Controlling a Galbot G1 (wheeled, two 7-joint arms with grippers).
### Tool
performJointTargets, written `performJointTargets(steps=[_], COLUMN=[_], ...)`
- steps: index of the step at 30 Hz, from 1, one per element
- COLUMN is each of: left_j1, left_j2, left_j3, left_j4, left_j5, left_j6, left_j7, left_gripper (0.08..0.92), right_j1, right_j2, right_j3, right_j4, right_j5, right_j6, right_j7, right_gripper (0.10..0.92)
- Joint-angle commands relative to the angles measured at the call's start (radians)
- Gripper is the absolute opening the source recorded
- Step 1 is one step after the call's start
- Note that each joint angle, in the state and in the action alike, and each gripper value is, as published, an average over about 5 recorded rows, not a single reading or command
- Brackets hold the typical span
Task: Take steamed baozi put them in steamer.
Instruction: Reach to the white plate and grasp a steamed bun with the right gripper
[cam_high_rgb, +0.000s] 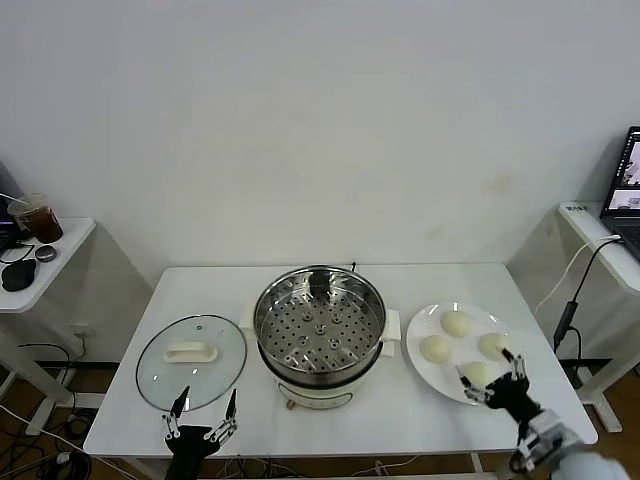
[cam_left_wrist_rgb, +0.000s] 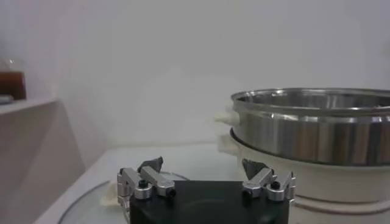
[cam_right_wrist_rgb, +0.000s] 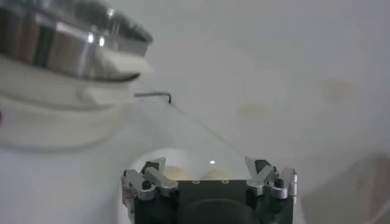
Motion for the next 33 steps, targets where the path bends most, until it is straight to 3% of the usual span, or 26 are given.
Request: performJointTargets(steps=[1, 8, 17, 24, 33], left_j1=[-0.002, 0.003, 0.022, 0.024, 0.012], left_j2=[-0.009, -0.024, -0.031, -0.034, -0.036], left_j3=[-0.015, -0.034, -0.065, -0.084, -0.089], left_j4=[0.003, 0.003, -0.002, 0.000, 0.018], left_j5=[0.043, 0.052, 0.050, 0.049, 0.051], left_j6=[-0.061, -0.083, -0.106, -0.107, -0.108], left_j7=[0.000, -0.031, -0.050, -0.050, -0.046], left_gripper=[0.823, 0.823, 0.823, 0.823, 0.823], right_j1=[0.254, 0.710, 1.211, 1.342, 1.341], right_j2=[-0.307, -0.370, -0.218, -0.068, -0.018], right_j3=[-0.075, -0.470, -0.942, -1.076, -1.134], right_j4=[-0.156, -0.383, -0.720, -0.928, -0.982], right_j5=[-0.177, -0.271, -0.331, -0.402, -0.399], right_j6=[-0.027, 0.027, 0.121, 0.163, 0.126], right_j7=[-0.196, -0.410, -0.643, -0.748, -0.738], right_gripper=[0.823, 0.823, 0.823, 0.823, 0.823])
